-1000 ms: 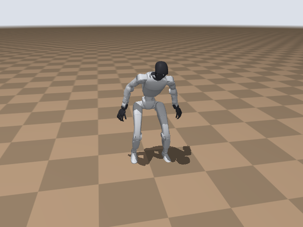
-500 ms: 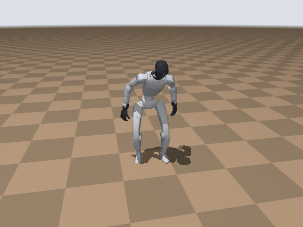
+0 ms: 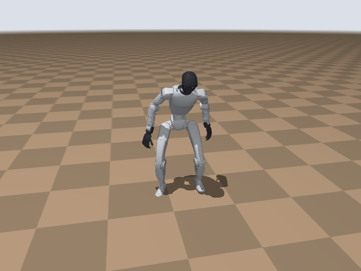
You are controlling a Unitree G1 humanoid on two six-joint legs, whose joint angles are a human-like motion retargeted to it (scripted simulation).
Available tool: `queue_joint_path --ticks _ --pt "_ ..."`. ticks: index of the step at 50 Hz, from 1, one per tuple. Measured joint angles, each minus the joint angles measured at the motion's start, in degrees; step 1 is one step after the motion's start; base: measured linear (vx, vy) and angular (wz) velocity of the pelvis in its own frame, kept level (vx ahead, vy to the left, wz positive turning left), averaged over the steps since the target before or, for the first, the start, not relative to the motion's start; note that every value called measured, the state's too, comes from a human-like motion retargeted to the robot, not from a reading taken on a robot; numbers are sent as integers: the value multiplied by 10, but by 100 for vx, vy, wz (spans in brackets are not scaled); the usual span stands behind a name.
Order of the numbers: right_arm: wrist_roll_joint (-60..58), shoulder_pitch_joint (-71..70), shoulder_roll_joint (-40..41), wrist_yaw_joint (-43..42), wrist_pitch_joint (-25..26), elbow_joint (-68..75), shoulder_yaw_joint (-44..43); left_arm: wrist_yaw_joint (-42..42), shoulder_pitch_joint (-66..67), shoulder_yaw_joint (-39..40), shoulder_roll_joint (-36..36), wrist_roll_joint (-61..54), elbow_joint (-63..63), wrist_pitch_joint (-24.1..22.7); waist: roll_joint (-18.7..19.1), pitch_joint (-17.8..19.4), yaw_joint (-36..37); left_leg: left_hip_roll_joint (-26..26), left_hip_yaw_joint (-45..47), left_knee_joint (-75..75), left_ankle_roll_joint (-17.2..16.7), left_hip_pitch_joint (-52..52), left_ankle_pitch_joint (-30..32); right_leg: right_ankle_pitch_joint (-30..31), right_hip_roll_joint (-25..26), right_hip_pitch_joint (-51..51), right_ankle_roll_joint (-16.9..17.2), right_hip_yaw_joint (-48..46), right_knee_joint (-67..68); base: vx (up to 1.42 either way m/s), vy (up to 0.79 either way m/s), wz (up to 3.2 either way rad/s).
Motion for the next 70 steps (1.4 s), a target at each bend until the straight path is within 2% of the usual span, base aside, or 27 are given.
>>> queue_joint_path --ticks 2,5,11,14,17,22,25,28,30,32,35,37,39,42,43,45,47,50,52,54,56,59,60,63,65,66,70 --pt "-4 6 0 15 1 4 0 -15 -13 -12 -2 5 7 -1 6 0 3 -28 -4 -76 0 25 31 23 15 0 14 -17 2 6 -25 -16" --pt "-8 21 2 26 4 14 -1 -20 -26 -12 -6 -40 5 -15 17 0 8 -3 -16 -100 37 36 47 67 18 -36 36 -39 76 8 -26 -32" --pt "2 45 14 -18 16 39 2 44 -55 16 -5 -189 -15 -33 33 0 24 51 -43 -90 -14 33 54 -34 -60 -95 -2 -29 213 11 -34 -17" --pt "-7 56 13 -35 24 39 3 76 -67 23 -9 -236 -21 -38 48 0 11 51 -68 -109 -20 37 71 -58 -98 -73 -23 -13 163 11 -44 59" --pt "-26 57 16 -38 33 46 16 80 -63 36 -12 -256 -27 -45 50 0 -1 49 -83 -136 -19 50 91 -7 -113 -13 -13 -20 30 12 -56 52" --pt "-73 36 35 -49 31 76 54 65 -19 82 -24 -255 -42 -59 41 0 26 108 -63 -148 -17 65 137 -4 -85 -3 21 -41 39 12 -62 -33" --pt "-84 21 39 -59 27 80 59 64 9 101 -32 -225 -46 -49 25 0 36 134 -5 -92 -1 50 99 -23 -58 7 18 -52 29 11 -56 -32" --pt "-72 18 39 -60 18 71 48 50 25 104 -37 -164 -42 -33 13 0 36 80 15 -34 -8 34 16 -21 -33 21 16 -66 12 10 -46 -1" --pt "-59 20 40 -55 12 65 33 37 22 92 -35 -117 -31 -22 9 0 34 25 18 -39 -19 26 1 -12 -17 29 17 -84 -1 7 -43 16" --pt "-48 26 39 -45 8 61 11 29 8 69 -31 -76 -13 -15 13 0 33 -16 6 -94 -10 34 25 13 -2 18 22 -89 20 5 -40 20" --pt "-35 37 35 -34 3 51 -17 32 -10 25 -27 -61 5 -22 28 0 24 -9 -27 -114 35 36 48 78 25 -49 57 -25 134 8 -37 20" --pt "-17 43 33 -35 -1 44 -27 38 -18 2 -23 -78 7 -30 32 0 25 17 -47 -87 15 26 57 67 43 -90 77 37 206 13 -40 -10" --pt "3 46 32 -43 -2 36 -38 45 -27 -10 -21 -101 1 -32 38 0 25 36 -62 -81 -13 25 57 13 14 -106 58 51 246 14 -43 2" --pt "31 55 24 -49 1 25 -55 52 -45 -15 -26 -150 -7 -34 55 0 19 46 -88 -97 -37 34 60 -56 -75 -93 11 27 213 12 -49 47" --pt "37 56 22 -49 4 24 -58 53 -50 -12 -30 -167 -9 -35 59 0 20 48 -94 -106 -44 41 65 -64 -95 -77 4 17 165 11 -56 44" --pt "44 51 22 -52 13 27 -57 57 -53 2 -36 -192 -15 -37 59 0 21 51 -100 -125 -50 55 75 -17 -108 -32 10 5 27 11 -61 27" --pt "47 35 27 -55 21 35 -49 58 -45 21 -38 -201 -23 -35 54 0 23 61 -106 -136 -43 65 91 52 -96 -9 11 5 -35 10 -64 4" --pt "33 -1 37 -64 30 52 -37 46 -28 41 -38 -207 -27 -38 52 0 29 106 -78 -121 -19 55 139 51 -79 -22 29 -12 10 8 -61 -30" --pt "26 -26 42 -71 36 66 -27 31 -20 45 -37 -196 -25 -33 39 0 32 124 -30 -74 -5 39 124 35 -64 -15 23 -17 -1 7 -54 -42" --pt "19 -46 45 -72 40 79 -12 9 -15 43 -37 -176 -22 -26 27 0 31 103 -4 -21 -3 26 66 30 -49 -10 8 -17 -11 6 -43 -29" --pt "9 -55 46 -65 39 87 -2 -16 -17 38 -38 -145 -15 -20 21 0 26 52 2 8 -13 19 18 35 -37 -2 8 -23 -22 6 -36 -5" --pt "-4 -51 43 -47 36 97 -3 -33 -34 17 -40 -89 -1 -13 23 0 23 -21 7 -46 -27 30 9 54 -16 7 24 -42 -33 5 -33 0" --pt "-7 -47 41 -43 36 103 -6 -33 -40 7 -40 -74 3 -12 26 0 23 -34 10 -85 -24 42 18 63 -8 5 32 -47 -26 4 -30 -2" --pt "-12 -34 39 -52 38 137 -8 -8 -56 -36 -38 -78 5 -16 43 0 13 -11 4 -112 28 51 29 91 21 -46 62 9 69 4 -30 4" --pt "-8 -26 40 -72 40 161 -3 17 -64 -65 -35 -97 2 -17 52 0 11 12 -17 -80 19 33 46 71 45 -85 71 73 143 6 -33 -11" --pt "-4 -20 41 -83 41 169 -1 31 -68 -76 -33 -105 1 -13 54 0 11 21 -24 -74 10 29 50 40 40 -97 61 86 173 8 -35 -13" --pt "6 7 39 -108 48 181 -11 72 -86 -89 -33 -131 5 7 71 0 5 41 -53 -83 -3 28 57 -53 -41 -107 -4 81 220 7 -40 17"
